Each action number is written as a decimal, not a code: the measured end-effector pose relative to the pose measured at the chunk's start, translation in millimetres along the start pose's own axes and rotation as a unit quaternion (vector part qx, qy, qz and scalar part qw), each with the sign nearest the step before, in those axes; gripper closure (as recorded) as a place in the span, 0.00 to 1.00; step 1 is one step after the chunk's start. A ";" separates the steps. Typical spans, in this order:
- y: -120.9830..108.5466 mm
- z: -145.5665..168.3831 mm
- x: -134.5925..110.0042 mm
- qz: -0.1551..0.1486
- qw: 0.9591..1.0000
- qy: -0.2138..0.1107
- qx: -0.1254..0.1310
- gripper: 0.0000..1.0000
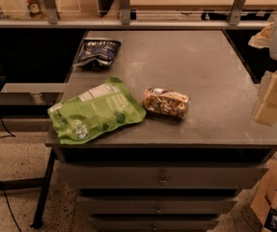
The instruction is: Place orange can upright
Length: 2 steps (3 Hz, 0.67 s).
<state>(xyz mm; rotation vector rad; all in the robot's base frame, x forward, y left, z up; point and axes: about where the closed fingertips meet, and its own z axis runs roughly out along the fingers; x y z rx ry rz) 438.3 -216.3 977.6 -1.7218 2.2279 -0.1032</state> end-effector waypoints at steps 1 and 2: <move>0.0 0.0 0.0 0.000 1.000 0.000 0.000 0.00; -9.0 8.3 -10.9 -0.008 1.000 0.002 -0.001 0.00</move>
Offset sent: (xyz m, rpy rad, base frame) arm 0.0307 0.0198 -0.0130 -0.0199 0.0242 0.0374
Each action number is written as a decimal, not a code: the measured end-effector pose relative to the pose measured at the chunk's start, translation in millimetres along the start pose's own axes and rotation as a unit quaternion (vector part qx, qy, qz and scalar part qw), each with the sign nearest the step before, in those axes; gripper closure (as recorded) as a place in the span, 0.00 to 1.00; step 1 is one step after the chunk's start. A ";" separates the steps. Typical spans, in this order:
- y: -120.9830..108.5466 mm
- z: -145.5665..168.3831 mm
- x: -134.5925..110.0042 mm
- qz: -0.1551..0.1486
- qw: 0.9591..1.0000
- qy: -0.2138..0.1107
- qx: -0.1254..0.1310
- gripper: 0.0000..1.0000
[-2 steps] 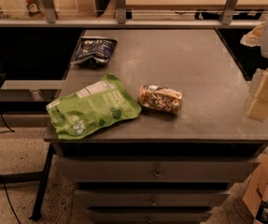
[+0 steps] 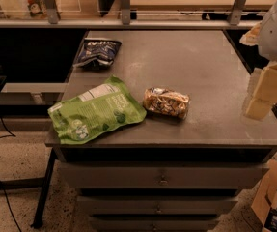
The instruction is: Place orange can upright
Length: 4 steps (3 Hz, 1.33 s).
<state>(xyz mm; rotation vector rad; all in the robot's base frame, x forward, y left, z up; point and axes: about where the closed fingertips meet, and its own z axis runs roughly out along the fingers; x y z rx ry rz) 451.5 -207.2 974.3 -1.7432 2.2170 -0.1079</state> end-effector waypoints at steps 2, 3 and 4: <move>-57.2 65.7 -76.9 -0.050 0.996 -0.045 -0.061 0.00; -63.0 99.3 -115.4 -0.056 0.991 -0.074 -0.098 0.00; -54.0 118.3 -142.7 -0.047 0.986 -0.103 -0.122 0.00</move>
Offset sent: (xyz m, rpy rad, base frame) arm 0.1428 0.1132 -0.0613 0.1516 0.1734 0.2299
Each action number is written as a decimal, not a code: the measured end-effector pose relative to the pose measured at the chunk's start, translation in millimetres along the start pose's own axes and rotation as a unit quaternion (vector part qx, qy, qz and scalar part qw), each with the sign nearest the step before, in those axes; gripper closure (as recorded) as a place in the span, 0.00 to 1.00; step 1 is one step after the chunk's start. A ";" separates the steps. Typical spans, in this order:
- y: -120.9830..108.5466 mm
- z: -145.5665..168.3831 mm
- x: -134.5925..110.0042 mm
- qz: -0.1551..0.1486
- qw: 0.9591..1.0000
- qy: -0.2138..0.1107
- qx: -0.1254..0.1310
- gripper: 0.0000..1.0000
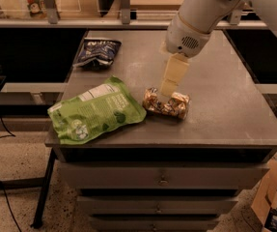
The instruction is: Place orange can upright
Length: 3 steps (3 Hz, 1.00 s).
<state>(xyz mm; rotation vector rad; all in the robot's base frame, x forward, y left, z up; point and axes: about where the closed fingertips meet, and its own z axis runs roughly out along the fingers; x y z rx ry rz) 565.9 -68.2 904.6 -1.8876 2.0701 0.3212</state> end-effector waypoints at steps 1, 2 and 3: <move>15.8 13.4 -13.6 0.005 1.000 -0.005 -0.014 0.00; 28.6 22.6 -15.3 0.018 1.000 0.004 -0.012 0.00; 32.1 30.8 -6.2 0.035 0.999 0.007 -0.003 0.00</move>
Offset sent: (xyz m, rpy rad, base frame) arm -0.0418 0.0287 -0.0288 -0.0323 0.0505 -0.0669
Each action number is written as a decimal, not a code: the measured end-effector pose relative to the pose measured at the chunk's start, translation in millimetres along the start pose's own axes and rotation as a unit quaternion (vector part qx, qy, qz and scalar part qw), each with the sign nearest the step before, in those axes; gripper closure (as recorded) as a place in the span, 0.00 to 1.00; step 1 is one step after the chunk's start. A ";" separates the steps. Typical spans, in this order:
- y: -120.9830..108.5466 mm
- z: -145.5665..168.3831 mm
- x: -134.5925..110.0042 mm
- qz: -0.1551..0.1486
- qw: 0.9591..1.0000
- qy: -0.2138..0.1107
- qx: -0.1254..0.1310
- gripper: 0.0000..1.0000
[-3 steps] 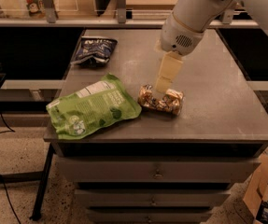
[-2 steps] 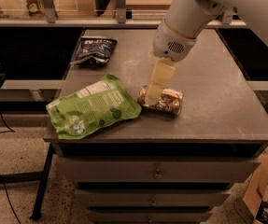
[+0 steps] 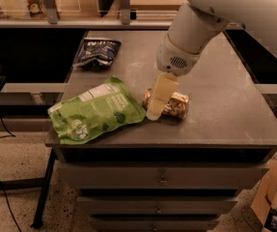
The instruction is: Place orange can upright
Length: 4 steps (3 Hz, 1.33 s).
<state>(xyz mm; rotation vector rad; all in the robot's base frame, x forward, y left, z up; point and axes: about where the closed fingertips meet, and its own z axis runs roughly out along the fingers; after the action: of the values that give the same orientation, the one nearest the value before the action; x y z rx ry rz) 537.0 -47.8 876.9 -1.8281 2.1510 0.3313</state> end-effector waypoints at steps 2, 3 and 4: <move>-4.5 16.7 16.6 0.011 1.000 0.011 0.020 0.00; -5.2 31.6 20.6 0.009 1.000 0.016 0.021 0.00; -8.1 43.8 23.3 0.007 0.999 0.028 0.024 0.17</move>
Offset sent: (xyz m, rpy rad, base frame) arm 0.0081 -0.0174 -0.0362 -0.0405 -0.0375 -0.0581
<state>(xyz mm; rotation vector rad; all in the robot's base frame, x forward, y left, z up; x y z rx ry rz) 545.0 -54.6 827.8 -1.8172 2.1913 0.2332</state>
